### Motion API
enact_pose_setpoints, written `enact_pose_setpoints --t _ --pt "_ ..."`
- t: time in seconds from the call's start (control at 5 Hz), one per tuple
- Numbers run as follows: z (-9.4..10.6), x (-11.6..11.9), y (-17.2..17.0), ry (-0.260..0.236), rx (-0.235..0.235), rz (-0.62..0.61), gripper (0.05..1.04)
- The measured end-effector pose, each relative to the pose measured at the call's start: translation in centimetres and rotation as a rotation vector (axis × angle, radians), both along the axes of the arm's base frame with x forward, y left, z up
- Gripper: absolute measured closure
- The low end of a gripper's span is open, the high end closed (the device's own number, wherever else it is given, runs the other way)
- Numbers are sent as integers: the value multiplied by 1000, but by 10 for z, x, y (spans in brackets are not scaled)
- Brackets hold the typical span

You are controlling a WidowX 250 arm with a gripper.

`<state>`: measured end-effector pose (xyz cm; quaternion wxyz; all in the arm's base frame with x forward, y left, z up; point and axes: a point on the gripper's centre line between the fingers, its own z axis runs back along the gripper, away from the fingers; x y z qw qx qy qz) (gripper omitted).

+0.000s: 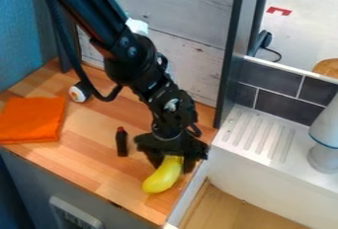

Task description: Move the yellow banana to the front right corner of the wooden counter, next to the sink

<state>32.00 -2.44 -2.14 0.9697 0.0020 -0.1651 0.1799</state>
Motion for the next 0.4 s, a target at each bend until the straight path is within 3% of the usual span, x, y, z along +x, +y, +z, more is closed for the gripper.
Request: enact_pose_setpoints --t 0.2,0.4 --pt "24 -11 2 8 -6 34 81" --pt "74 -14 3 -50 -11 15 83"
